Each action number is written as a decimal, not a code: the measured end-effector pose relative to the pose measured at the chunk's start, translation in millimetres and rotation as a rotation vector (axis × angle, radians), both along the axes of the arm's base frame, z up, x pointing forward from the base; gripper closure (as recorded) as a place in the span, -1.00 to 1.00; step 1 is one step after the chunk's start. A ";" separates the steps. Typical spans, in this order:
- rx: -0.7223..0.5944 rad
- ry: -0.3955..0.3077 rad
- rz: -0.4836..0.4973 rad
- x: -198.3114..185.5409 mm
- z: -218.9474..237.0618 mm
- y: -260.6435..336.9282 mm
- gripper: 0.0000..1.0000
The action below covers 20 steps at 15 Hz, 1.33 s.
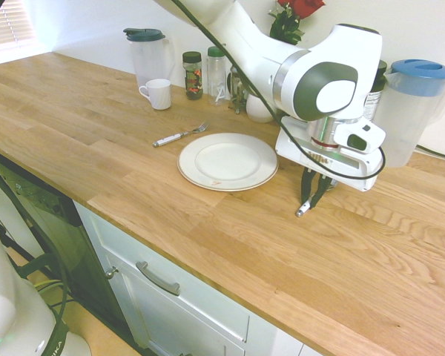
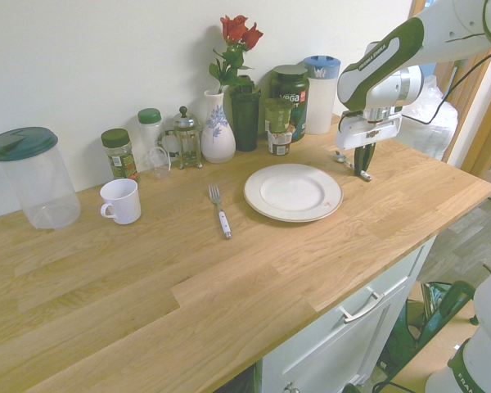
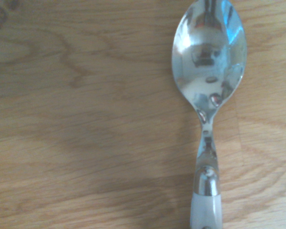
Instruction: Put the spoon into the plate
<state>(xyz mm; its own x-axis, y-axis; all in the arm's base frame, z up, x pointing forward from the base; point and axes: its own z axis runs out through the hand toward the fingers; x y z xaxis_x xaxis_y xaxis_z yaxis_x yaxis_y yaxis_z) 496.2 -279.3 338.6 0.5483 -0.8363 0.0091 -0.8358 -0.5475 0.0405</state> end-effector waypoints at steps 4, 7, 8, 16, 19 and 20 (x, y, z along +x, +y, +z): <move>-0.004 -0.030 0.007 1.6 18.0 4.8 1.00; 0.007 -0.084 0.037 -3.8 70.6 20.2 1.00; 0.011 -0.100 0.064 -5.8 89.4 32.4 1.00; 0.034 -0.098 0.416 -29.9 78.5 182.2 1.00; 0.018 -0.104 0.441 -33.6 56.6 198.3 1.00; 0.014 -0.100 0.445 -33.3 49.6 203.2 1.00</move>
